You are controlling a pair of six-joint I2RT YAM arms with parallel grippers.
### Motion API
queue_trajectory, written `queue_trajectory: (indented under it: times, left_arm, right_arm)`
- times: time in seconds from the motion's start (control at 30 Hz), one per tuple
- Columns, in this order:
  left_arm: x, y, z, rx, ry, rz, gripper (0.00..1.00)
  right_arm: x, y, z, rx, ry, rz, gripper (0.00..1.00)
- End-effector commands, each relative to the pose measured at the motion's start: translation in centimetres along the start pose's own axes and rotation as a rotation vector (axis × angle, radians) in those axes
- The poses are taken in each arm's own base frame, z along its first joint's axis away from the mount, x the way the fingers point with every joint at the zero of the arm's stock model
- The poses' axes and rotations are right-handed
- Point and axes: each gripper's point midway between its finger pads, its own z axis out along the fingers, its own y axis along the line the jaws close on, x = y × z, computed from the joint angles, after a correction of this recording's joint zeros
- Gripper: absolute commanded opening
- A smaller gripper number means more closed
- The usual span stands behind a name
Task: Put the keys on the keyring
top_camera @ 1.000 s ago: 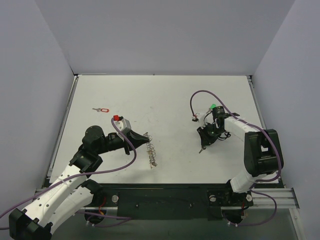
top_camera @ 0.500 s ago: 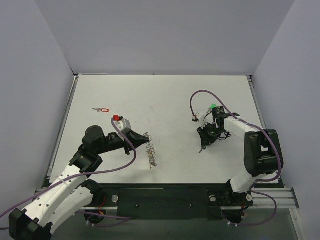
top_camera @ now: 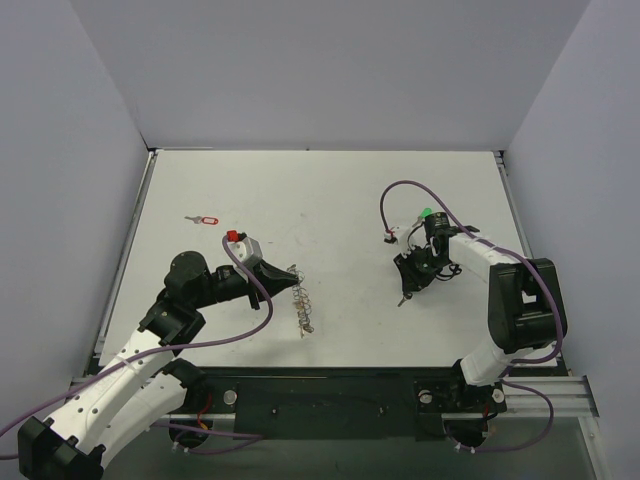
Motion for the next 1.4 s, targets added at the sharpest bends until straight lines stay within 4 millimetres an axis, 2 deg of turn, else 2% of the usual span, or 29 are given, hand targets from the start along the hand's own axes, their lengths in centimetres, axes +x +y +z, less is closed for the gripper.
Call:
queue_trajectory:
  times: [0.0,0.57,1.37]
  left_arm:
    - [-4.41,-0.89,-0.2,0.028,-0.114,0.092,0.0]
    - [-4.44,-0.94,-0.23,0.03,-0.115,0.095,0.0]
    - [-4.38,-0.87,-0.18,0.028,-0.113,0.091,0.0]
  right_arm:
    - [-0.19,0.07,-0.57,-0.005,0.0,0.006,0.14]
    - [-0.19,-0.09,-0.79,-0.004,-0.023,0.02,0.18]
    - [-0.13,0.06,-0.67,-0.003,-0.012,0.01,0.13]
